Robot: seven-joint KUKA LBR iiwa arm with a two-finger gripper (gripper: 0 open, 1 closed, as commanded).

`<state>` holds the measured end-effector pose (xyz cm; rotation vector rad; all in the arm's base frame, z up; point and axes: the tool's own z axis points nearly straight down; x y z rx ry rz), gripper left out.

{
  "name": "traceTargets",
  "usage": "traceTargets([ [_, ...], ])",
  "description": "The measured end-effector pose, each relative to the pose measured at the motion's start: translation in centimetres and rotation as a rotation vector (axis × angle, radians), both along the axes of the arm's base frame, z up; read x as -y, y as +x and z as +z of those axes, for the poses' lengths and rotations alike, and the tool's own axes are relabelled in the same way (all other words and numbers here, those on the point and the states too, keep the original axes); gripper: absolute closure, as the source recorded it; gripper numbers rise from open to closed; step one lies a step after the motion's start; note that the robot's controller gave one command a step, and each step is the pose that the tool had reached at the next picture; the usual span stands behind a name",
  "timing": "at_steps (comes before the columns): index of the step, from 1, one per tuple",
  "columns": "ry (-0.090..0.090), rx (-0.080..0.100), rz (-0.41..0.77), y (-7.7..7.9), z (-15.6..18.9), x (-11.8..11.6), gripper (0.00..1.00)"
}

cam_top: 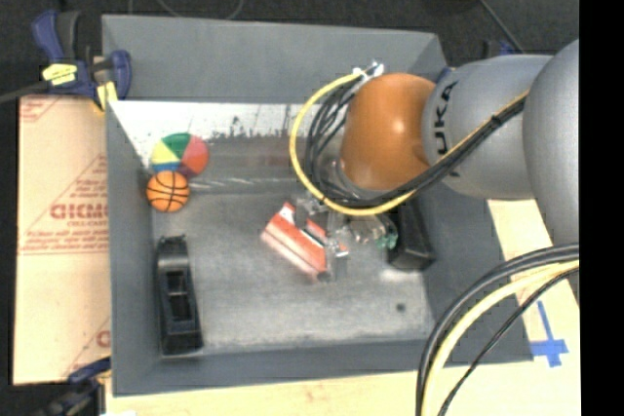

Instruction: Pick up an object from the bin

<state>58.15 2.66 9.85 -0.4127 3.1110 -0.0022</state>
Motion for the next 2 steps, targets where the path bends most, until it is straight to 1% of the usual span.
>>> traceTargets([
  [1, 0.001, -0.002, -0.348, -1.17, 1.22, -0.07, 1.0],
  [2, 0.001, -0.002, -0.347, -1.17, 1.21, -0.05, 0.0],
])
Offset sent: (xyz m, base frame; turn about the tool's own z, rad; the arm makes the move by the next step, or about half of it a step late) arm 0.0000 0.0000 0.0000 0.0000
